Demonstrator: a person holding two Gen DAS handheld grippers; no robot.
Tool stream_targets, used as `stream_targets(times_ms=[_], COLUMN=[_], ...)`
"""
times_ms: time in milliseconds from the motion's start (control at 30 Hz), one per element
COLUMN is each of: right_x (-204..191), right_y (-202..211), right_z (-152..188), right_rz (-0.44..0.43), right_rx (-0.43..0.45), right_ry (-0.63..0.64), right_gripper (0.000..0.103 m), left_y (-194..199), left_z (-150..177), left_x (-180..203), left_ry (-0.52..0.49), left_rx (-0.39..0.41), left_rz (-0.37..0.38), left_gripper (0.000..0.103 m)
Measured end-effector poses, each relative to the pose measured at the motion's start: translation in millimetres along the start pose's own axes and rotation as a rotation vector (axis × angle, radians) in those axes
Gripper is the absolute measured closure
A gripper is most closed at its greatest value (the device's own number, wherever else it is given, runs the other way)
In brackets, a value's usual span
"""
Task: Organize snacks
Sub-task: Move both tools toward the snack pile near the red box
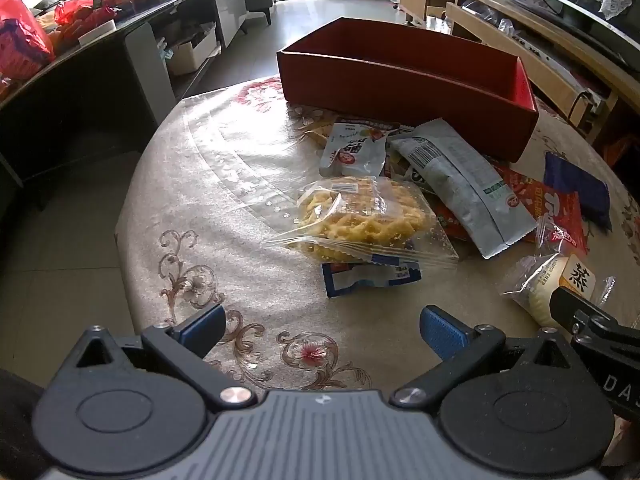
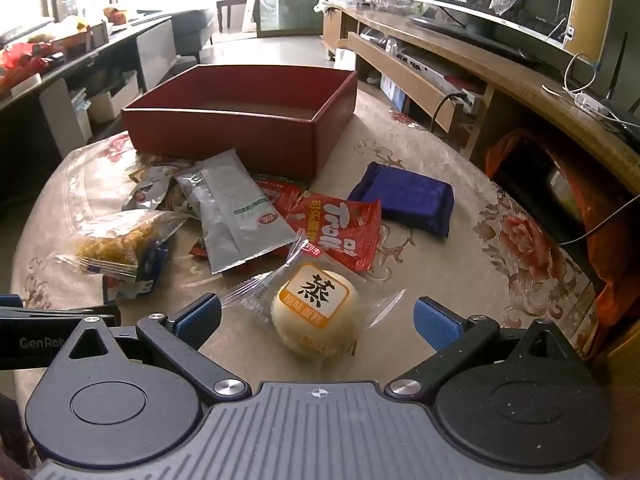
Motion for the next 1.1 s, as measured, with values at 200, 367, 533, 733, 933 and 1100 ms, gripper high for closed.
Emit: stream_targets(times_ms=[200, 367, 533, 733, 933, 1100], right_x=[-0.1, -1.1, -1.3, -1.3, -1.6, -1.7], right_y=[-0.7, -2.4, -3.1, -3.4, -3.4, -3.4], right_z=[0.4, 0.7, 0.9, 0.8, 1.0, 1.1], right_rz=[-0.002, -0.004, -0.005, -0.006, -0.006, -0.005], right_rx=[-0.001, -0.008, -0.013, -0.017, -0.017, -0.017], right_ry=[-0.001, 0.0, 0.001, 0.001, 0.001, 0.001], right_gripper=[0.0, 0.0, 0.0, 0.0, 0.0, 0.0], left_y=[-0.1, -0.7, -2.1, -1.3, -2.5, -3.3], left_z=[0.1, 0.8, 0.1, 0.2, 0.3, 0.5], left_x=[0.2, -0.1, -1.0, -1.4, -2.0, -1.8], left_ry=[-0.002, -0.002, -0.001, -0.001, -0.001, -0.002], left_rx=[0.003, -0.002, -0.005, -0.006, -0.008, -0.007], left_rz=[-0.002, -0.004, -0.003, -0.002, -0.002, -0.002], left_gripper=[0.0, 0.0, 0.0, 0.0, 0.0, 0.0])
Point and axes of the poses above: each gripper's, at about its wrist camera, not at the fingertips, and y roughly against the way its jaws point, x to its right, z to its underside, the point moved 3 cm from there along -y, roughly the way its jaws point, and after that the axes turned 8 degrees about -x, right-handed, at the moved point
